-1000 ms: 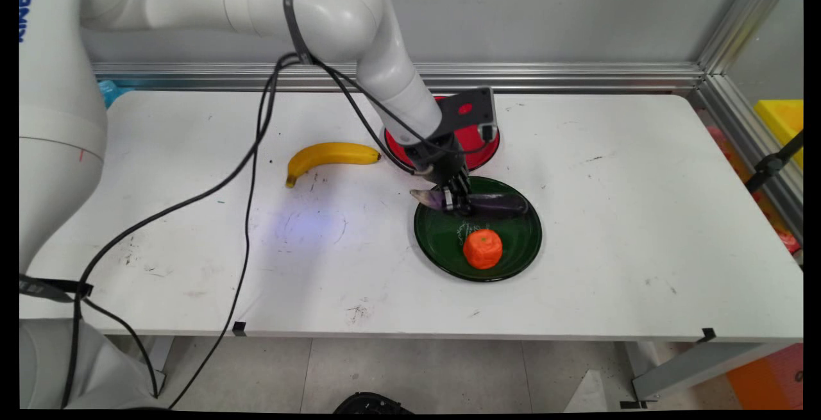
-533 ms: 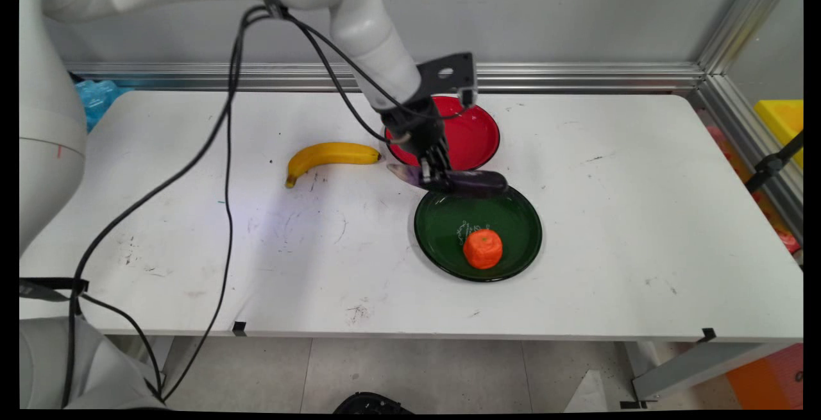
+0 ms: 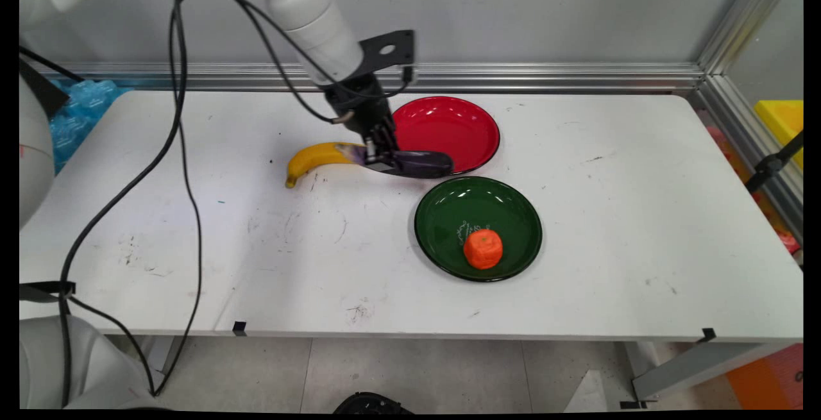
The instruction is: Place the picked object on the table
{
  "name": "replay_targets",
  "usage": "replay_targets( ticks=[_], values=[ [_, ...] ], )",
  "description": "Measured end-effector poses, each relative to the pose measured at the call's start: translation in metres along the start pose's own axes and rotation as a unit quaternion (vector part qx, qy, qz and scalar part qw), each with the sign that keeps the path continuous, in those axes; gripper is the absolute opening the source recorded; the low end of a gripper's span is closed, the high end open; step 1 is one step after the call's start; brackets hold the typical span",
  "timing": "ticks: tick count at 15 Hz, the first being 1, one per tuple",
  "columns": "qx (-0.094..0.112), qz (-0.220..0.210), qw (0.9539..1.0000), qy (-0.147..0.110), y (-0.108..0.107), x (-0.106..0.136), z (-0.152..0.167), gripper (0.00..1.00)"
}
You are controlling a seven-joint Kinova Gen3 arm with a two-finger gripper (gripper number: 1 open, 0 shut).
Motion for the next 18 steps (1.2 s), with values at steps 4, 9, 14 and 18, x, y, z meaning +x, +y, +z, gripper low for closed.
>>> replay_targets(
  ticks=[4,9,14,18],
  values=[
    [0.011,-0.007,0.9999,-0.008,-0.006,-0.033,0.002,0.0],
    [0.009,-0.004,0.9999,-0.012,-0.009,-0.064,0.013,0.0],
    [0.001,0.005,1.0,-0.007,-0.012,-0.087,0.031,0.0],
    [-0.004,0.011,0.9999,0.002,-0.013,-0.098,0.045,0.0]
  ],
)
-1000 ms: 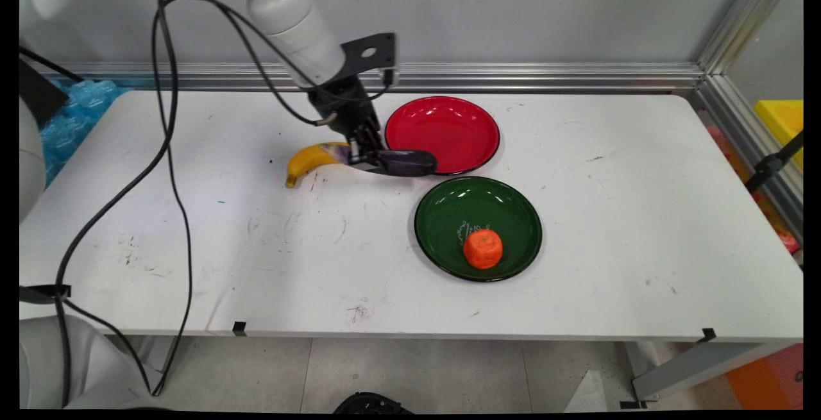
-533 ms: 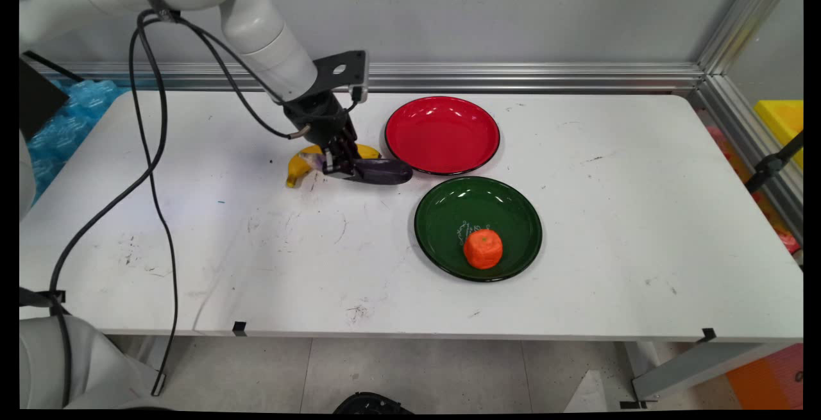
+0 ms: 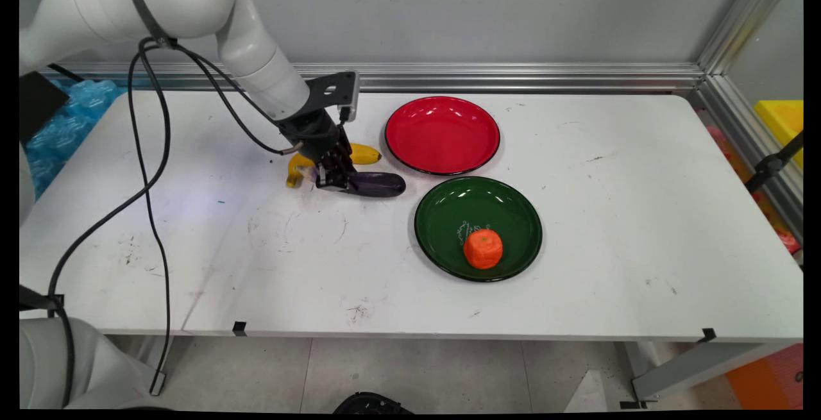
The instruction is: Place the picked object on the table
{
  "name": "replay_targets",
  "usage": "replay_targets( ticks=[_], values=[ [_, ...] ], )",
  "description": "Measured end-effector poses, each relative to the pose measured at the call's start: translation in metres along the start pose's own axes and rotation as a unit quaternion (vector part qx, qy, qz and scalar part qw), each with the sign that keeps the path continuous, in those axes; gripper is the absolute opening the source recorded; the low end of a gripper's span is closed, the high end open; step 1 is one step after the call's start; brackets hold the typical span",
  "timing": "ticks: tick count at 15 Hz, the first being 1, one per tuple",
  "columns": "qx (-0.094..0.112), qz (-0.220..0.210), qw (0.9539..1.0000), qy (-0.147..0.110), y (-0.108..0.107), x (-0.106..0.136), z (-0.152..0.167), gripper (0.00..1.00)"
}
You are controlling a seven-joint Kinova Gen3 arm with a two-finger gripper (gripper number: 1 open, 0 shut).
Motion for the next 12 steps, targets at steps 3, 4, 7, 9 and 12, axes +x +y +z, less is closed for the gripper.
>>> replay_targets(
  ticks=[3,4,7,9,12],
  values=[
    [-0.002,0.002,1.0,0.008,-0.001,-0.005,0.01,0.0],
    [-0.002,0.003,0.9999,0.01,-0.002,-0.006,0.013,0.0],
    [-0.003,0.004,0.9998,0.017,-0.003,-0.009,0.02,1.0],
    [-0.003,0.005,0.9998,0.021,-0.004,-0.01,0.024,1.0],
    [0.001,0.006,0.9996,0.026,-0.006,-0.008,0.027,1.0]
  ],
)
